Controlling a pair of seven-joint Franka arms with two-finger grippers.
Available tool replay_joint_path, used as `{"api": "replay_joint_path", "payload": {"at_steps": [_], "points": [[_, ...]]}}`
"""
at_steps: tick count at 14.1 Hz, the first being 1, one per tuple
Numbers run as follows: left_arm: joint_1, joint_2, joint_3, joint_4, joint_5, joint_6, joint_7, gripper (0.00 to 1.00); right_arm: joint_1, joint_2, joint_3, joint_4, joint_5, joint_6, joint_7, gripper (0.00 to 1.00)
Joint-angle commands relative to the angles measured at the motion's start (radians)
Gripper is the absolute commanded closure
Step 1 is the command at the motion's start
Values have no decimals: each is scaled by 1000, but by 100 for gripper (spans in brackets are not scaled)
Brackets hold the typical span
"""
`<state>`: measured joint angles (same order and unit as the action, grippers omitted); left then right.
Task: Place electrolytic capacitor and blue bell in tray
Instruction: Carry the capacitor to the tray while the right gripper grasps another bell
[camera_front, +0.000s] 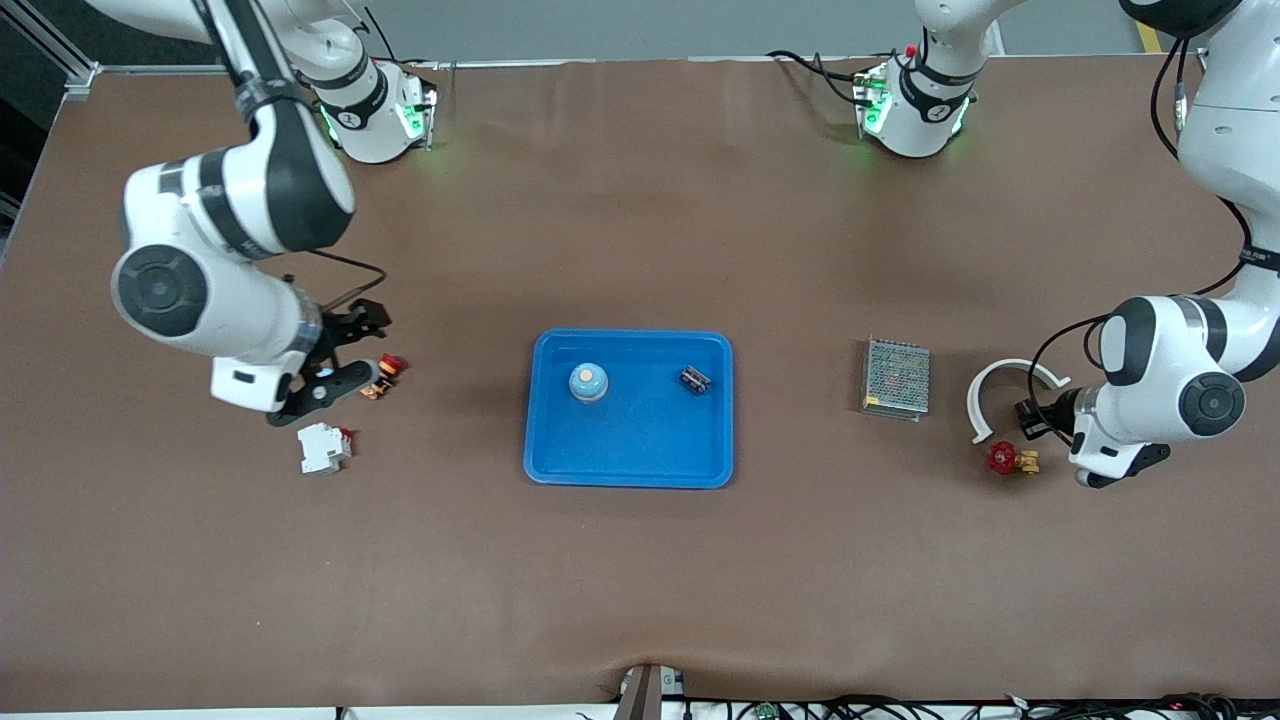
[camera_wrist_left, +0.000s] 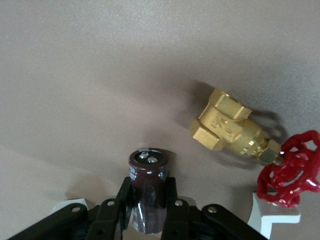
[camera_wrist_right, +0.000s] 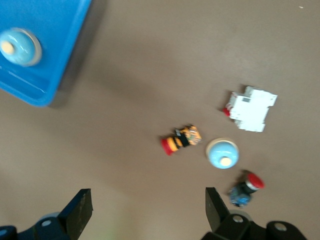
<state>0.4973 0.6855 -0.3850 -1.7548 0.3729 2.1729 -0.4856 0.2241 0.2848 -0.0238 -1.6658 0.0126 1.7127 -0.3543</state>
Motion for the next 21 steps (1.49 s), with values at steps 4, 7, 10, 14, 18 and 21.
{"api": "replay_joint_path", "payload": {"at_steps": [4,7,10,14,18,21], "points": [[1,-75,-73,15,3,-92,-4,100,-212,-29,19,-179,-13,223,-391,0],[1,-90,-136,76,-61,-204,-19,100,-241,-27,19,-302,-13,399,-436,0],[-5,-90,-228,95,-83,-245,-153,100,-239,-24,19,-399,-13,542,-436,0],[-23,-78,-349,100,-83,-243,-374,100,-233,-13,18,-437,-20,610,-437,0],[-185,-25,-359,190,-109,-243,-608,100,-233,23,19,-451,-45,646,-437,0],[-307,22,-348,254,-114,-222,-717,100,-233,53,19,-480,-46,695,-437,0]]}}
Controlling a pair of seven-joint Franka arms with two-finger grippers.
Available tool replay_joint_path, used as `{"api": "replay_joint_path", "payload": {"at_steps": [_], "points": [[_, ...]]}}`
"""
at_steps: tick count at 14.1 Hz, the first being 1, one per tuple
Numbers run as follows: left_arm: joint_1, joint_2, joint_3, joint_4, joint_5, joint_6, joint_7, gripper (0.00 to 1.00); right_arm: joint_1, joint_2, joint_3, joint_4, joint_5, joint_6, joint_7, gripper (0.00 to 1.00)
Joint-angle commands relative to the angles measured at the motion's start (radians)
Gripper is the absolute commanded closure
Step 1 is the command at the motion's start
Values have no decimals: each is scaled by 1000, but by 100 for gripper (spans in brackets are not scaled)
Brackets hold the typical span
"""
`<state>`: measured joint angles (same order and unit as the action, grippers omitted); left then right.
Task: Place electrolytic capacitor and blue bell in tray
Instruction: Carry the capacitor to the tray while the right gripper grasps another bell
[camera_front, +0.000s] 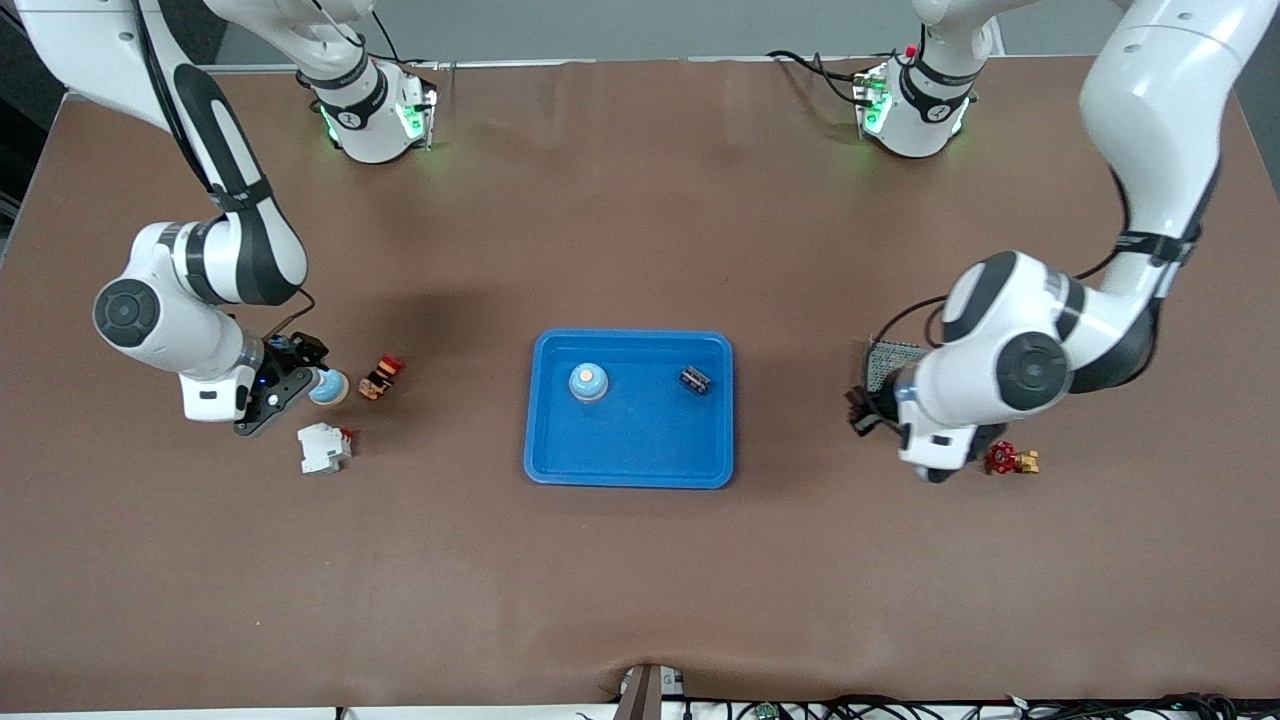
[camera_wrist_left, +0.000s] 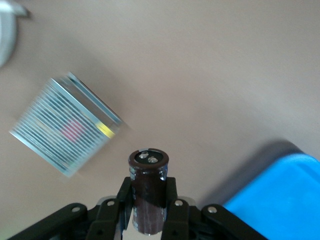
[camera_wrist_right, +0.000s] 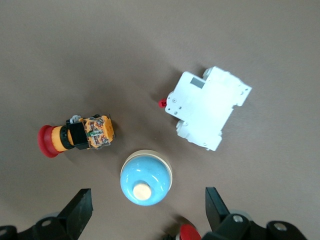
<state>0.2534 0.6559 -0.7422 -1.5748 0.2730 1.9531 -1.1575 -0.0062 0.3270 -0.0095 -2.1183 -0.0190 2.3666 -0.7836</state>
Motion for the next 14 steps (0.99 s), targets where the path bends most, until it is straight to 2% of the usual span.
{"api": "replay_joint_path", "payload": {"at_steps": [1,6,9,11,14], "points": [[-97,68,17,97,-15,30,-50,100,-2,12,5,-46,-16,65,-8,0],[-206,148,26,116,-11,209,-168,100,-9,24,5,-69,-38,92,-10,0],[-342,165,142,130,-14,317,-241,100,-20,46,5,-75,-38,118,-13,0],[-443,198,225,182,-15,325,-296,100,-18,50,5,-88,-38,147,-13,0],[-488,243,256,205,-15,369,-321,100,-18,63,5,-91,-38,161,-13,0]]}}
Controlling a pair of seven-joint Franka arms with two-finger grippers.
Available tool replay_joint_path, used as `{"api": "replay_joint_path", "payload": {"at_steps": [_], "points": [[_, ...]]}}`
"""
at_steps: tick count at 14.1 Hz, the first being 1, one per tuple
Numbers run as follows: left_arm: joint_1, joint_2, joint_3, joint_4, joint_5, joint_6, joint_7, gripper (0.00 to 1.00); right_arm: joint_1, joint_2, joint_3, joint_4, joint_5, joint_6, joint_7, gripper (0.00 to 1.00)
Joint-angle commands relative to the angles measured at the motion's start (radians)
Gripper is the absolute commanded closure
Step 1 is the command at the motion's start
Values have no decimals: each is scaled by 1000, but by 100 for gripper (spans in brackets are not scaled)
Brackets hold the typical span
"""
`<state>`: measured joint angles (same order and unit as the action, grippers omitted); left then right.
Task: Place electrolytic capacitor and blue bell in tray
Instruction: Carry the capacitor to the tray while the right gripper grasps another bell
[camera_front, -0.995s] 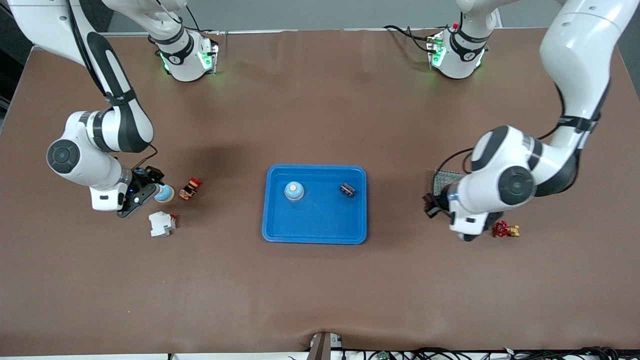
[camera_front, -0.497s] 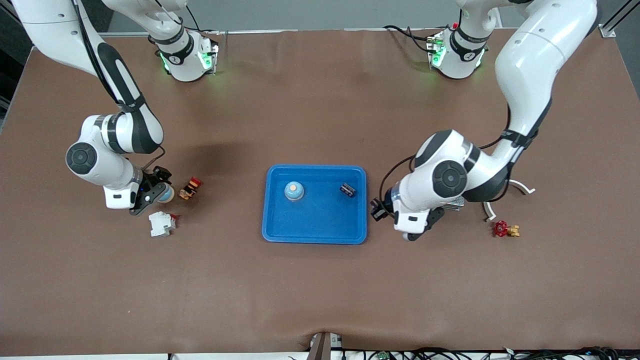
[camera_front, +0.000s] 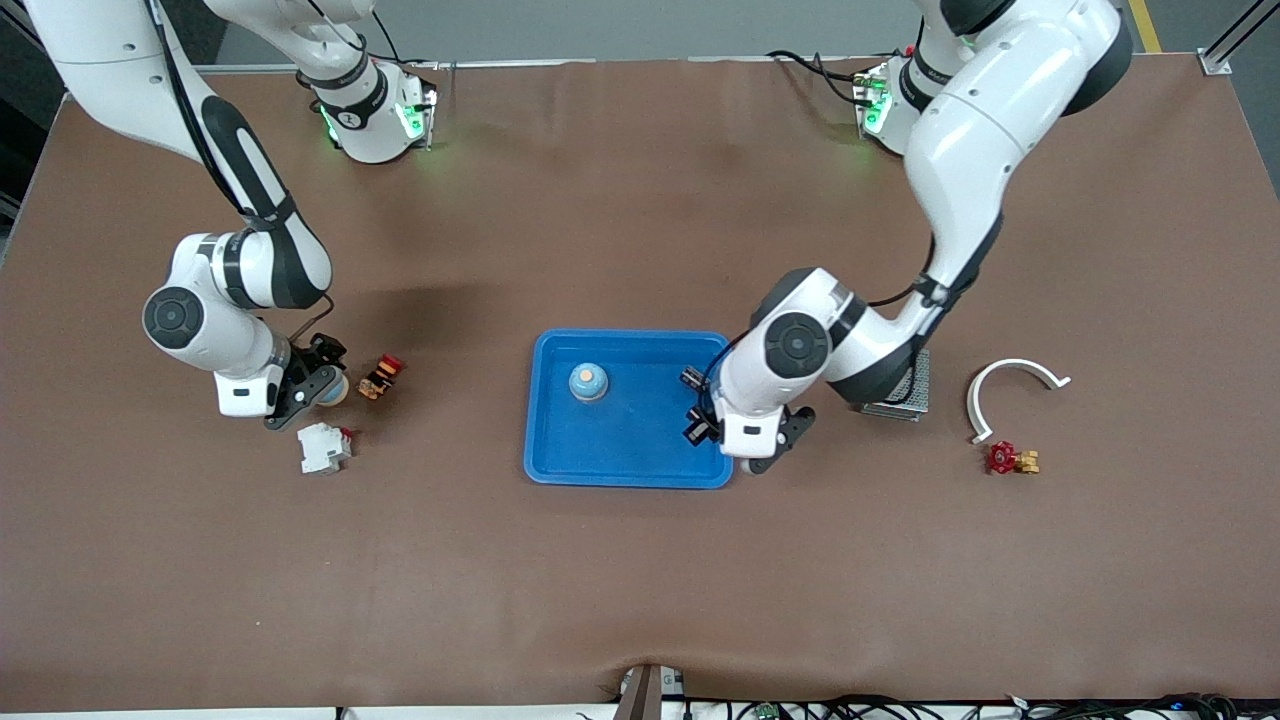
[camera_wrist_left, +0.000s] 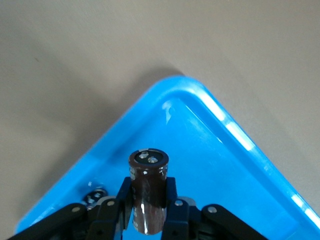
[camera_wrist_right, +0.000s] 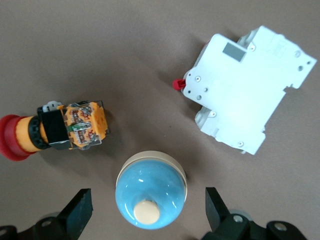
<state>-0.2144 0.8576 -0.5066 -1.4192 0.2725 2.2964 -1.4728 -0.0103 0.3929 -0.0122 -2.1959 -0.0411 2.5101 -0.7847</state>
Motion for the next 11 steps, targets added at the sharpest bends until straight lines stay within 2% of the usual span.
{"api": "replay_joint_path", "payload": {"at_steps": [1,5,6,7,8,11], "points": [[-23,55,20,49,-15,47,-10,100,-16,-2,8,-13,-16,18,-13,0],[-39,89,36,49,-13,116,-43,100,-36,24,8,-15,-16,53,-47,0],[-37,92,37,49,-15,117,-43,76,-39,26,8,-15,-16,59,-53,0],[-37,92,37,48,-13,117,-41,29,-37,26,8,-15,-16,59,-53,0],[-37,89,37,48,-12,117,-40,0,-39,26,8,-16,-16,59,-51,0],[-25,57,37,48,-6,104,-35,0,-37,32,8,-21,-16,67,-51,0]]}}
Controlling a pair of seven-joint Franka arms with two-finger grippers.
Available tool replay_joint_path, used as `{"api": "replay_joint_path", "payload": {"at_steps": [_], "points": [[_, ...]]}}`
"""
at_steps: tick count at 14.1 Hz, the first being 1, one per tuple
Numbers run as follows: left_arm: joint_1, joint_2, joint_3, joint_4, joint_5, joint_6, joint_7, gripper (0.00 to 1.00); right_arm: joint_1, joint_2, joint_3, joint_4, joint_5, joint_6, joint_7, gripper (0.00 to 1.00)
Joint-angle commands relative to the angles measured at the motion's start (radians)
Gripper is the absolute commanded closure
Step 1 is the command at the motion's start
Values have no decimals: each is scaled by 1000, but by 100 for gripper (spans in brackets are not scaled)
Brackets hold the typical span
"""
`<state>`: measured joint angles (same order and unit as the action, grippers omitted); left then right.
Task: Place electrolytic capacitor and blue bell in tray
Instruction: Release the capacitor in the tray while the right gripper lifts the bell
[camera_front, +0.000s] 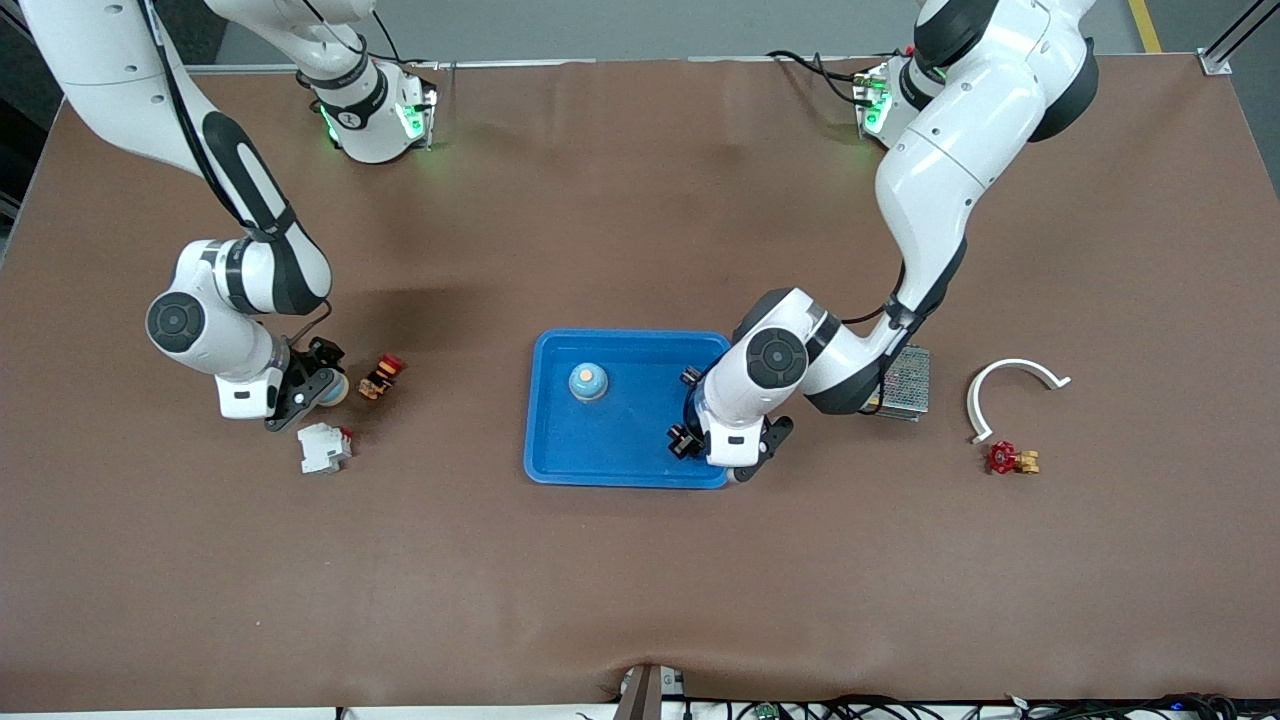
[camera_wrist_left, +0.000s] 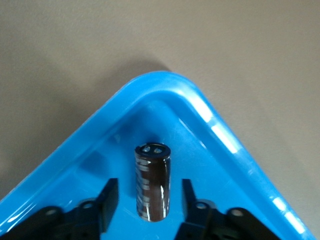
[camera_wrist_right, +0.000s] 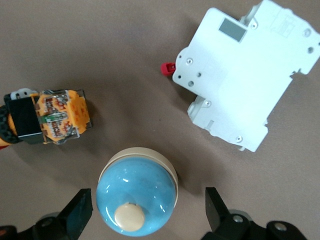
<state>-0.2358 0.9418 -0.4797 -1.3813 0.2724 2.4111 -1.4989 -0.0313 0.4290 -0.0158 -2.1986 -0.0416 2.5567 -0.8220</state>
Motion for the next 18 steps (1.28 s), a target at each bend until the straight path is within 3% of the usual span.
{"api": "replay_joint_path", "payload": {"at_steps": [1,5,11,14,18], "points": [[6,-49,10,10,-2,-12,-7,0,-16,-4,13,-20,-15,22,-14,0],[61,-150,-5,13,-4,-176,40,0,-16,-1,13,-26,-15,31,-14,0],[144,-333,0,8,-10,-384,296,0,-13,-1,13,-26,-14,30,-13,0],[199,-406,1,5,-10,-475,429,0,-12,-1,14,-26,-14,28,-6,27],[256,-469,0,7,-10,-512,469,0,-10,-1,14,-20,-14,23,-3,61]]}}
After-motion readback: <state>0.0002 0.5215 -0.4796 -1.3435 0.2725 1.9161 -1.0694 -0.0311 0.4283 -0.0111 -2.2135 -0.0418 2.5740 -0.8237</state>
